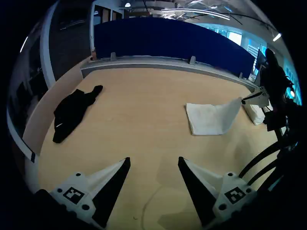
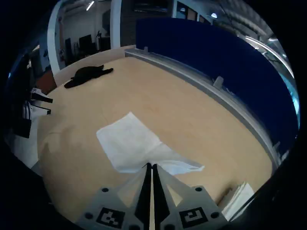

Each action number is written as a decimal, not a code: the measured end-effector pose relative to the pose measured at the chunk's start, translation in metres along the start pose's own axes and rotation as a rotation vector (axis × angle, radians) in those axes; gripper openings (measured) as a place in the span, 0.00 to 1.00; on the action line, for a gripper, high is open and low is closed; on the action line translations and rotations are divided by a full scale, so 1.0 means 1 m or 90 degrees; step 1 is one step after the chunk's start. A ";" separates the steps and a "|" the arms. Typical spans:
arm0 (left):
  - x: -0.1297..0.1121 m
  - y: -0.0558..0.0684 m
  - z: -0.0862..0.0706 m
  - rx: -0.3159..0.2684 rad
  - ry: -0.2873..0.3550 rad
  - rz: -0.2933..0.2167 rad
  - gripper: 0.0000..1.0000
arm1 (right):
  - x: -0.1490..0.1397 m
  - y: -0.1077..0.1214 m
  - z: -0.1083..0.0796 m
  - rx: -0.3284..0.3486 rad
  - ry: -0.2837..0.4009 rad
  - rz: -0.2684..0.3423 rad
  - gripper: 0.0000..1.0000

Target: Fold towel

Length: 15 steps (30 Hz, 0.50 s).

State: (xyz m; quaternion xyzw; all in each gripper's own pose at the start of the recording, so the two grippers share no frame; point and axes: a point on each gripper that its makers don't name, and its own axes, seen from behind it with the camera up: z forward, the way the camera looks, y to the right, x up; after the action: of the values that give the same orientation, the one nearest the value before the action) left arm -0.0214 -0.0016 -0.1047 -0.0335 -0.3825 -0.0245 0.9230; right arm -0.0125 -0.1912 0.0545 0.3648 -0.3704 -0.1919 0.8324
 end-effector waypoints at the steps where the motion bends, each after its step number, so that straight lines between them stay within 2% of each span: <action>1: 0.000 0.000 0.000 0.000 0.001 -0.002 0.92 | 0.003 -0.004 0.003 0.004 0.001 -0.004 0.03; 7: 0.000 -0.001 -0.003 -0.003 0.007 -0.014 0.92 | 0.023 -0.030 0.020 0.034 0.002 -0.033 0.03; 15: -0.002 -0.005 -0.006 -0.002 0.010 -0.027 0.92 | 0.045 -0.070 0.056 0.081 -0.003 -0.055 0.02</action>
State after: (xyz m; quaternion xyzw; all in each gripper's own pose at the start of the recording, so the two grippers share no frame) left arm -0.0185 -0.0071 -0.1100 -0.0266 -0.3754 -0.0446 0.9254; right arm -0.0289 -0.2894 0.0493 0.4321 -0.3676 -0.2044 0.7977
